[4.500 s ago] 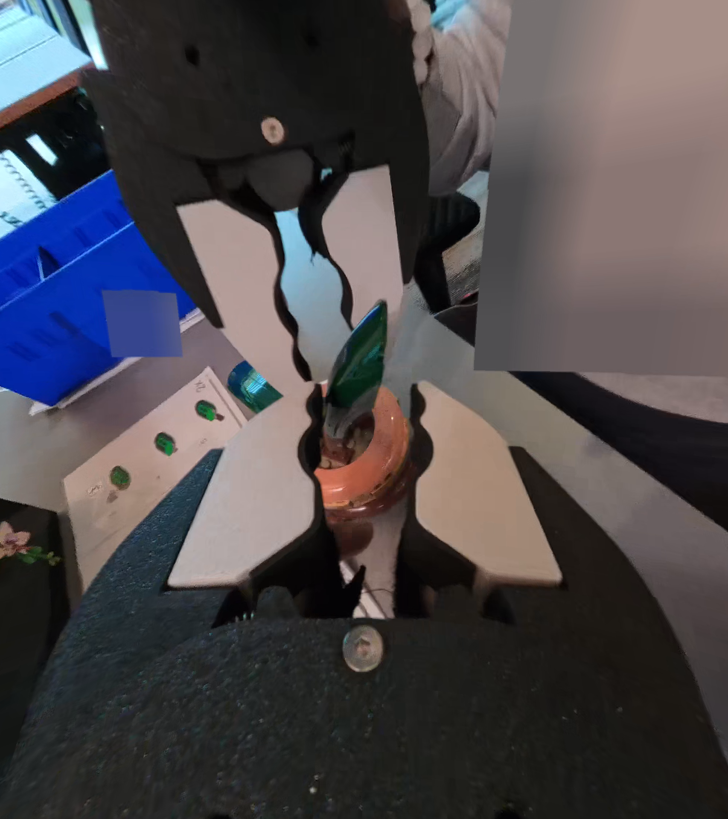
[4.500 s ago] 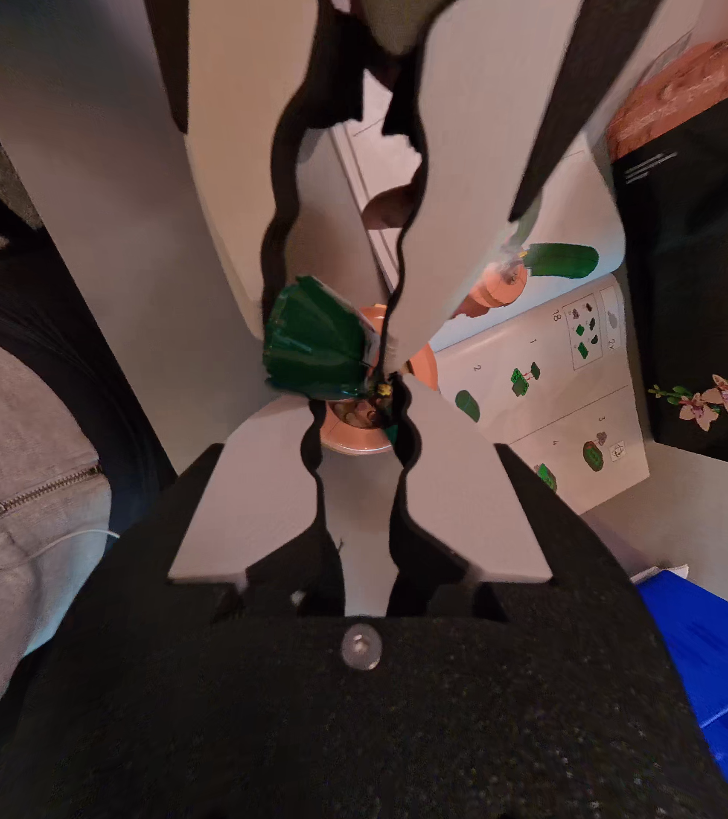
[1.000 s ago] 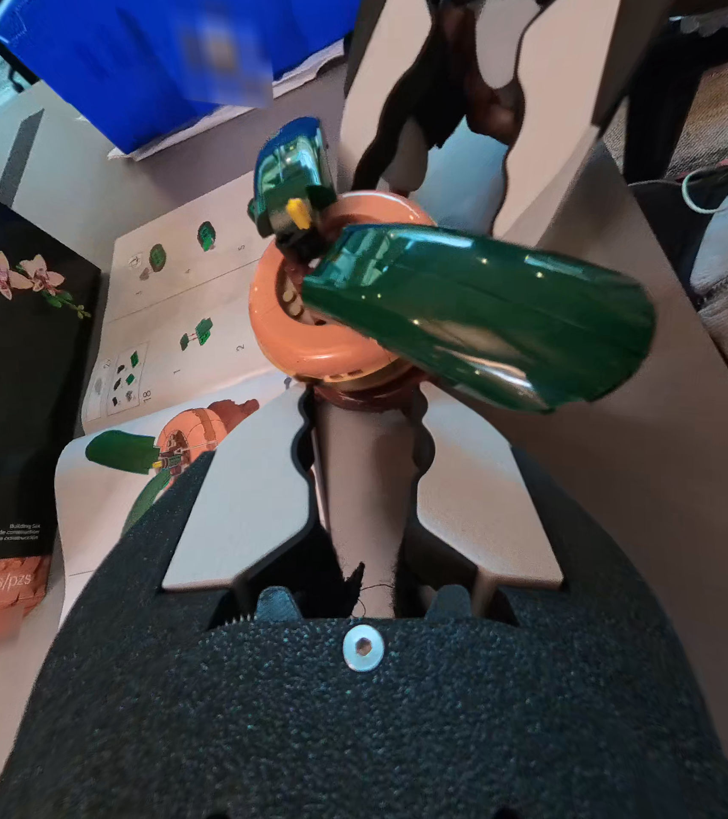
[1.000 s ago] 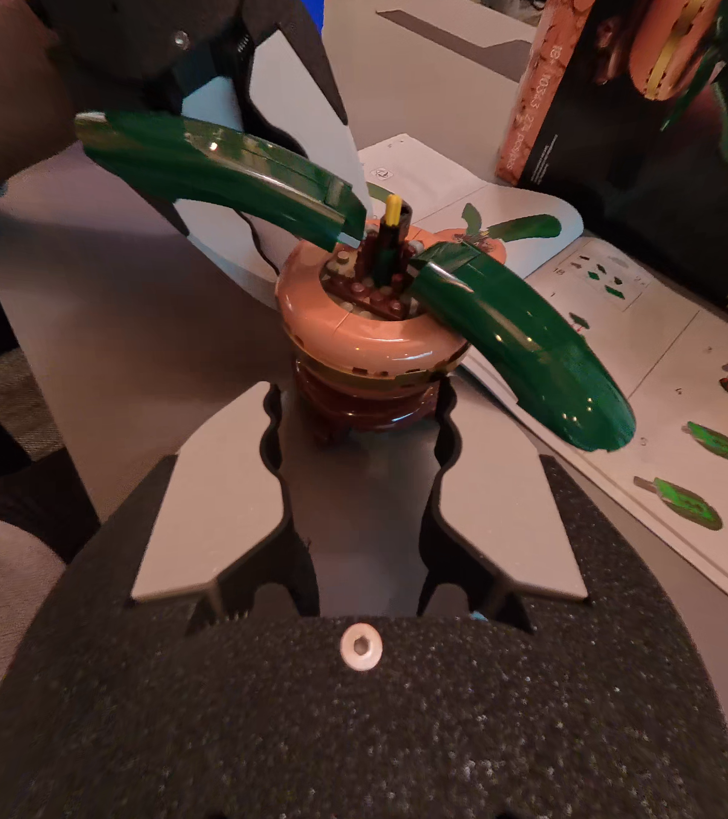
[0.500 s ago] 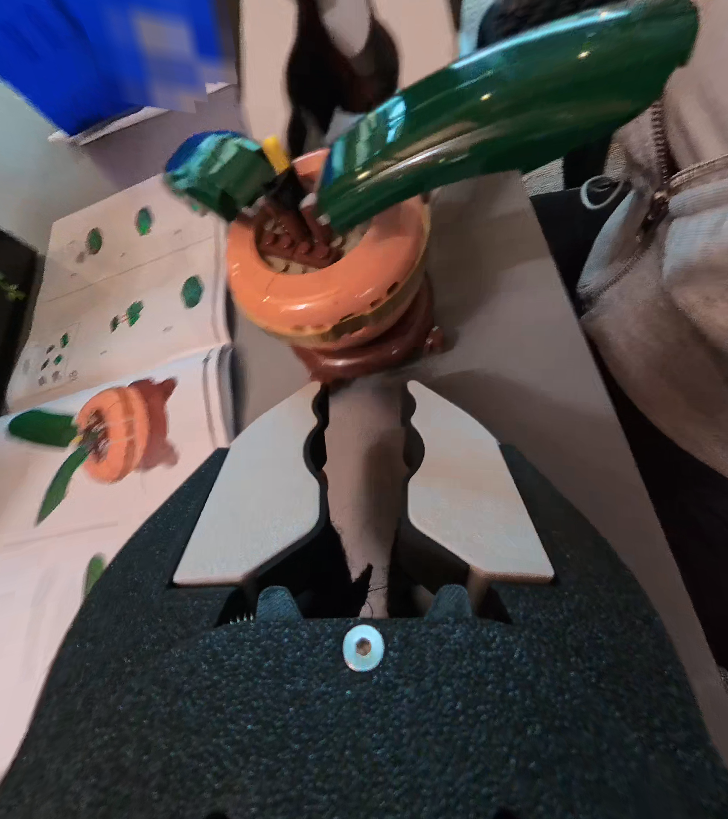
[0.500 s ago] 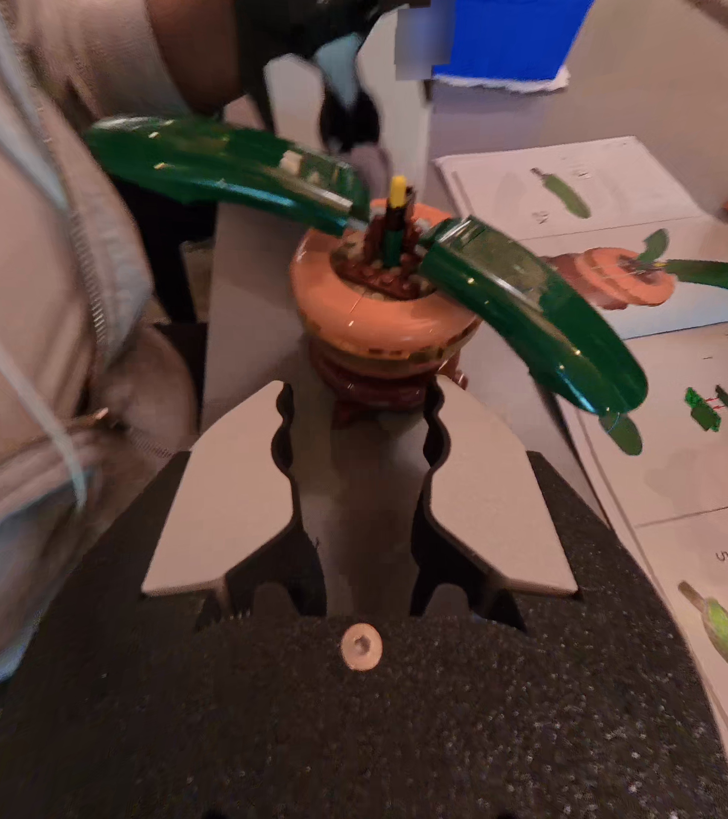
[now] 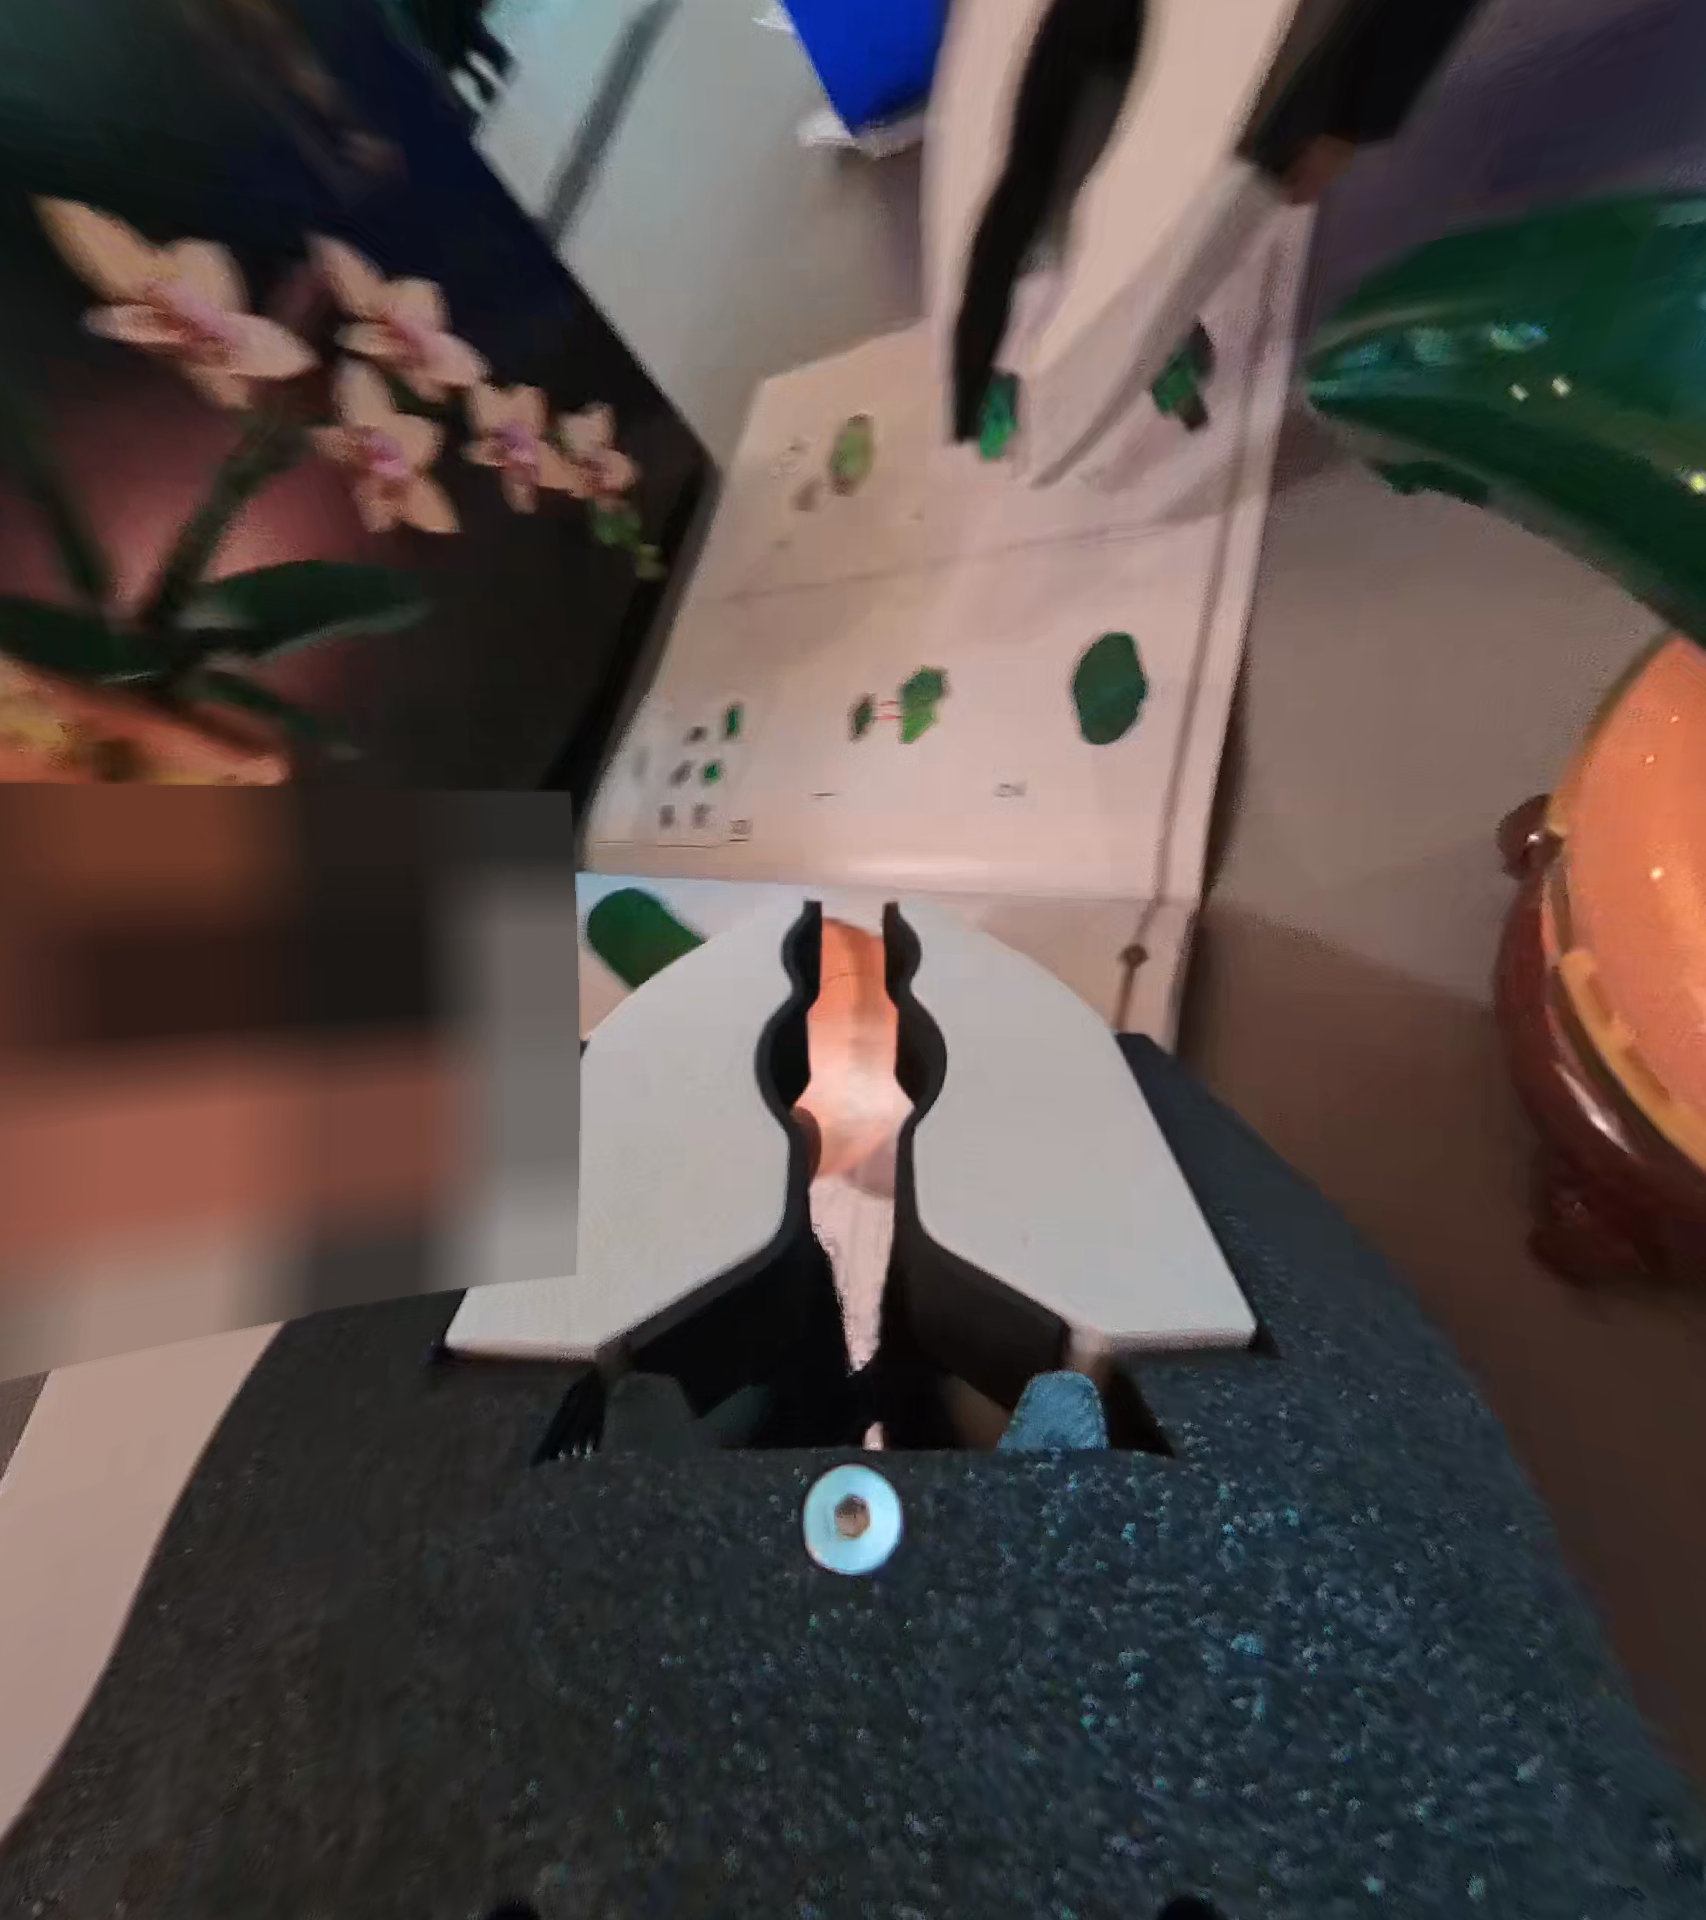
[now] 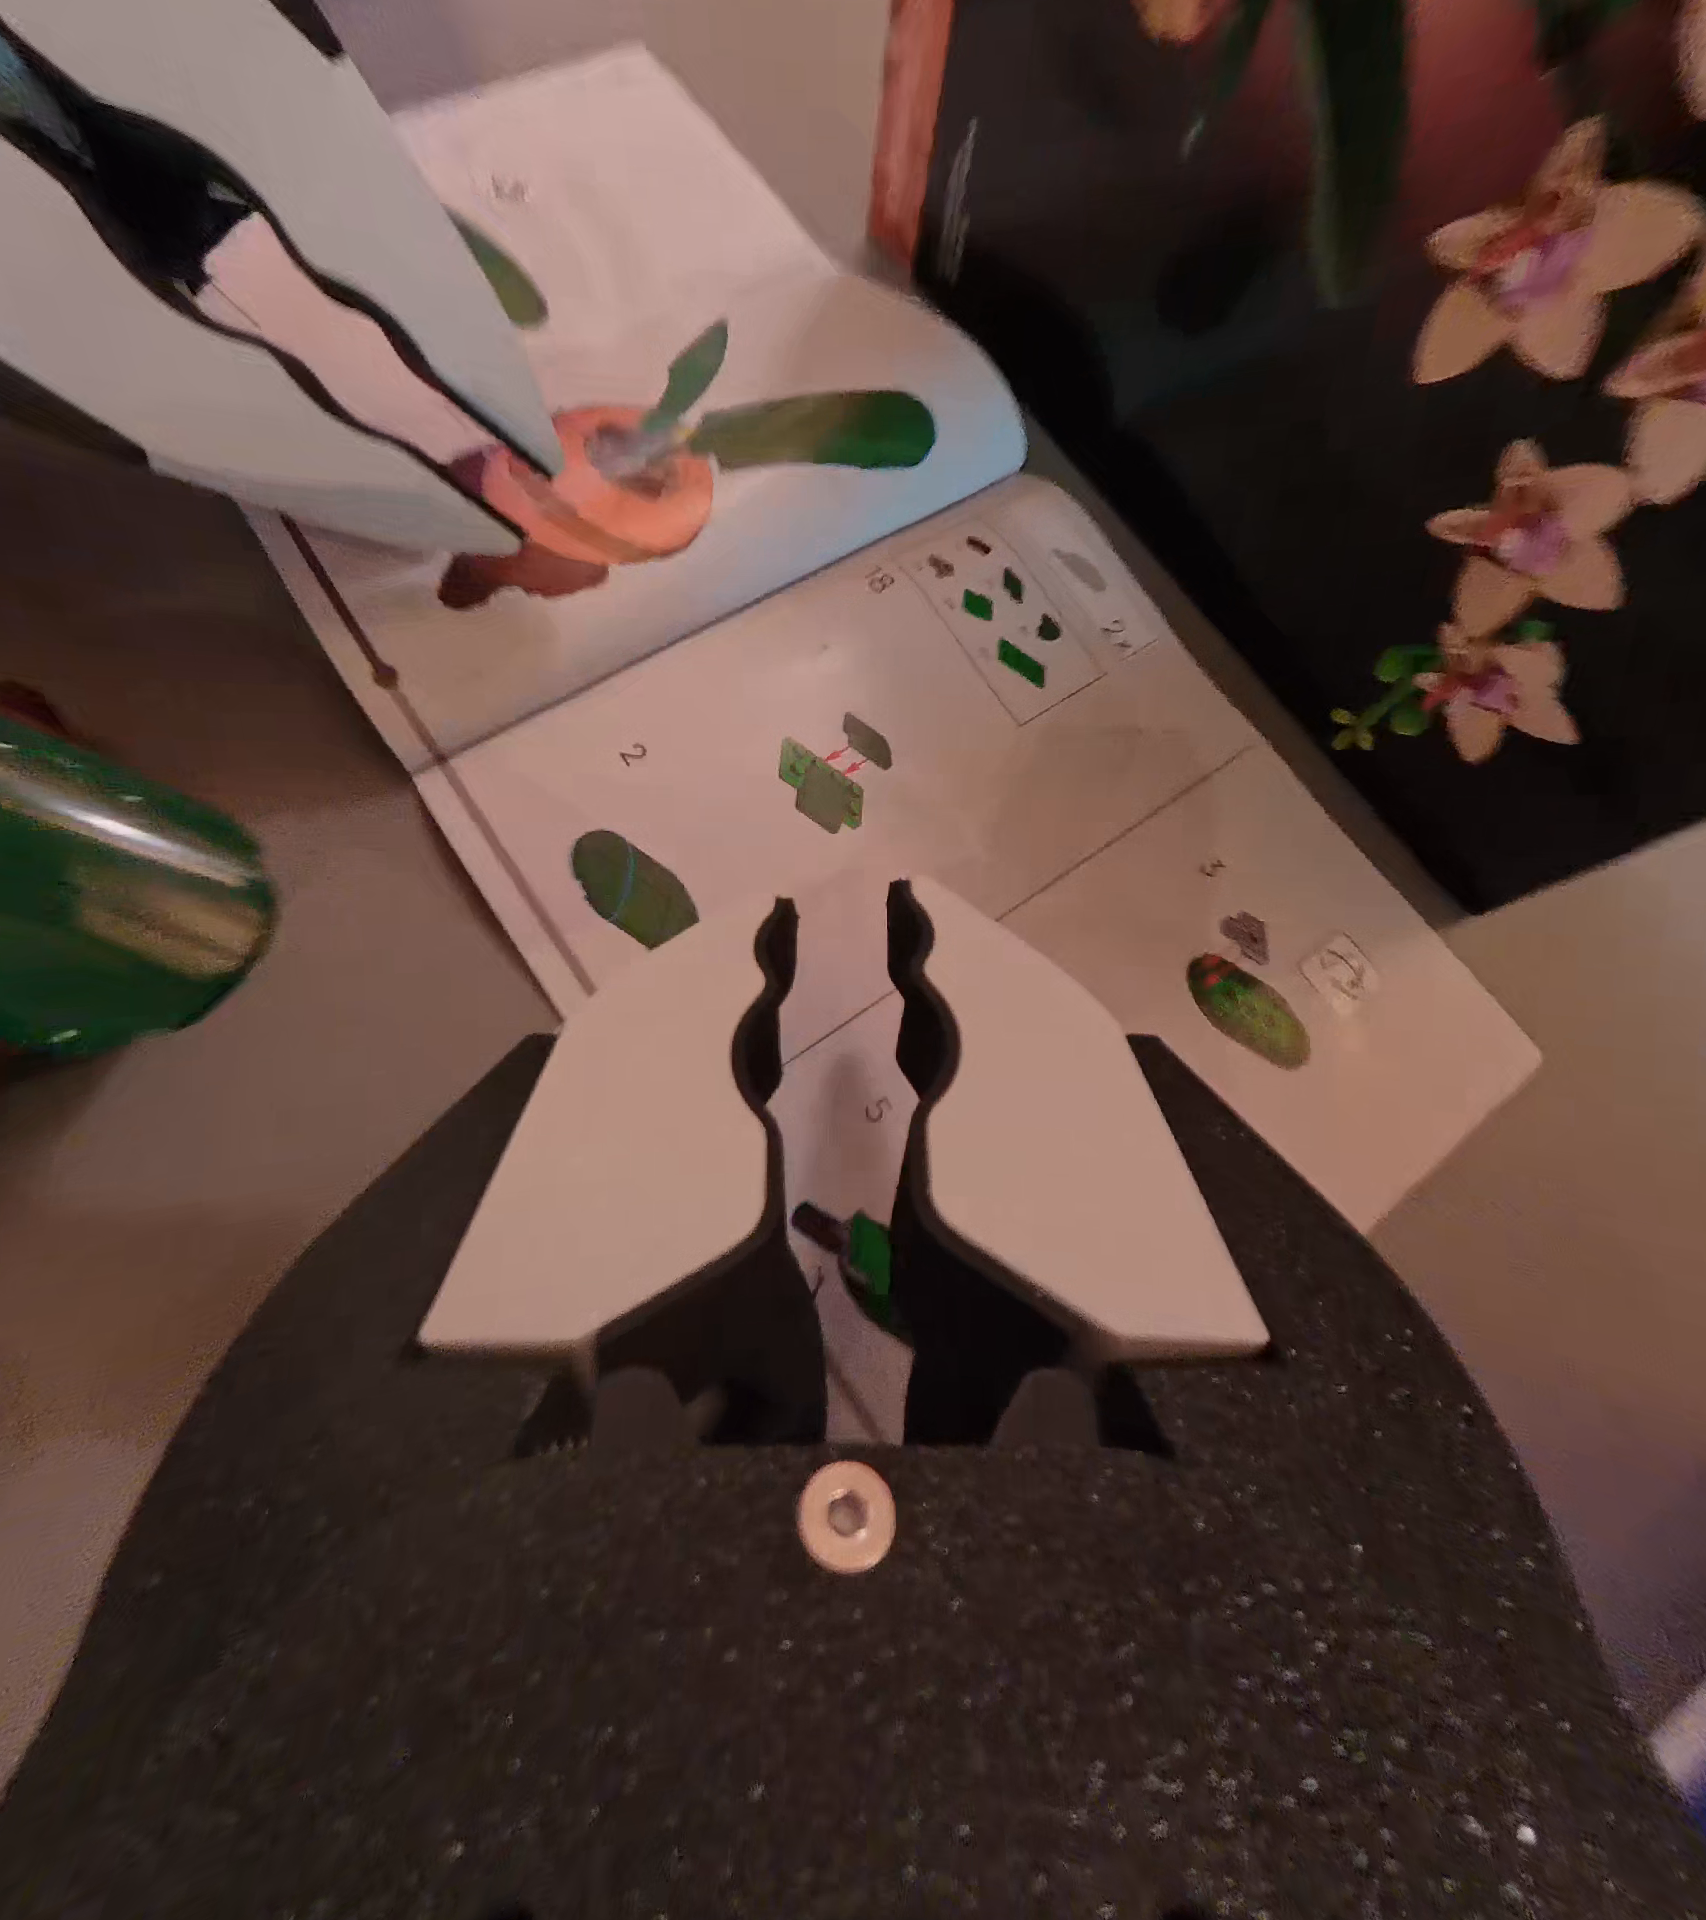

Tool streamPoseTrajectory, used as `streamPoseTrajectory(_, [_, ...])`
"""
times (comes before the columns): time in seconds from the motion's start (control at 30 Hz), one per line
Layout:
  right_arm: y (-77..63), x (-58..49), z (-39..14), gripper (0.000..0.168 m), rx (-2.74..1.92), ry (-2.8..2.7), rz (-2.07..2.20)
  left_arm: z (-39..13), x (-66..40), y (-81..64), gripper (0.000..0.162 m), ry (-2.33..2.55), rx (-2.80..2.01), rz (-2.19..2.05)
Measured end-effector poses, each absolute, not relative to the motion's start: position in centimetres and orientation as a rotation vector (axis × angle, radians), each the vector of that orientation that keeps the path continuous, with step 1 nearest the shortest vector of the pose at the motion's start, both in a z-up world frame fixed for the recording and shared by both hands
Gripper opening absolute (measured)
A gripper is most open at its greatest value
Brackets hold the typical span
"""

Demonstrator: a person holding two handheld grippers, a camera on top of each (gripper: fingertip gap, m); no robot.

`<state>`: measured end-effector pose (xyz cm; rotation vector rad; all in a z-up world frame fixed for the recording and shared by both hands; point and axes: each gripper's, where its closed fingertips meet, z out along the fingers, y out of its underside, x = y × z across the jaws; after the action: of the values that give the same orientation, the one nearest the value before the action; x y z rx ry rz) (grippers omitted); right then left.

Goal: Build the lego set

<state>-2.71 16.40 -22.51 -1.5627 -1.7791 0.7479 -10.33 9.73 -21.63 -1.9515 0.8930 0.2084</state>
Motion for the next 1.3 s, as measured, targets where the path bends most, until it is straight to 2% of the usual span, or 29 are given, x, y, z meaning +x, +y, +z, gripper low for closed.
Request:
streamPoseTrajectory(0.07, [16.6,-3.0,-24.4,0.017,-1.579,-1.870,0.661,-24.4,-10.4,9.5,0.007,0.979,-2.045,0.286])
streamPoseTrajectory(0.1, [16.6,-2.9,-25.2,0.017,-1.592,-1.906,0.630,-25.2,-10.9,9.3,0.000,1.002,-2.057,0.346])
streamPoseTrajectory(0.23, [15.9,-3.1,-25.2,0.016,-1.612,-1.851,0.774,-25.1,-12.2,8.8,0.000,0.977,-2.048,0.399])
streamPoseTrajectory(0.33, [16.0,-3.1,-25.2,0.016,-1.608,-1.835,0.788,-24.6,-14.7,8.3,0.006,0.871,-2.108,0.379])
streamPoseTrajectory(0.43, [16.3,-2.8,-24.9,0.026,-1.576,-1.824,0.805,-23.1,-18.6,7.4,0.007,0.680,-2.136,0.345])
streamPoseTrajectory(0.53, [16.6,-2.2,-22.0,0.039,-1.457,-1.770,0.867,-20.3,-18.2,6.3,0.013,0.609,-1.989,0.087])
streamPoseTrajectory(0.6, [17.2,-1.2,-19.1,0.050,-1.362,-1.684,0.890,-18.0,-16.2,5.0,0.028,0.669,-1.820,-0.123])
streamPoseTrajectory(0.63, [17.2,-0.5,-17.6,0.055,-1.318,-1.636,0.907,-17.0,-15.0,4.1,0.049,0.699,-1.747,-0.238])
streamPoseTrajectory(0.7, [16.1,1.0,-15.2,0.068,-1.265,-1.599,0.920,-15.1,-14.5,3.2,0.072,0.607,-1.704,-0.372])
streamPoseTrajectory(0.8, [12.4,3.5,-14.6,0.099,-1.329,-1.694,0.871,-13.2,-13.0,1.4,0.085,0.511,-1.751,-0.459])
streamPoseTrajectory(0.83, [10.9,4.1,-15.1,0.118,-1.375,-1.735,0.849,-13.2,-12.6,0.9,0.090,0.494,-1.793,-0.399])
streamPoseTrajectory(0.87, [9.6,4.7,-15.4,0.130,-1.405,-1.752,0.821,-13.4,-11.9,0.1,0.094,0.508,-1.839,-0.352])
streamPoseTrajectory(0.93, [7.0,5.2,-15.7,0.141,-1.357,-1.729,0.811,-13.4,-10.9,-1.5,0.103,0.505,-1.888,-0.272])
streamPoseTrajectory(0.97, [5.8,5.2,-15.6,0.140,-1.331,-1.680,0.834,-13.1,-10.7,-2.1,0.106,0.469,-1.882,-0.233])
streamPoseTrajectory(1.03, [4.0,5.5,-15.8,0.140,-1.322,-1.595,0.863,-12.9,-9.8,-3.6,0.123,0.461,-1.860,-0.163])
streamPoseTrajectory(1.1, [3.3,6.0,-16.3,0.140,-1.355,-1.519,0.819,-14.3,-10.3,-5.2,0.117,0.462,-1.947,0.044])
streamPoseTrajectory(1.17, [2.1,6.6,-16.8,0.141,-1.383,-1.496,0.787,-15.7,-10.1,-6.7,0.099,0.407,-2.033,0.172])
streamPoseTrajectory(1.3, [0.0,7.0,-17.2,0.145,-1.383,-1.479,0.737,-17.0,-8.9,-8.6,0.095,0.279,-2.042,0.257])
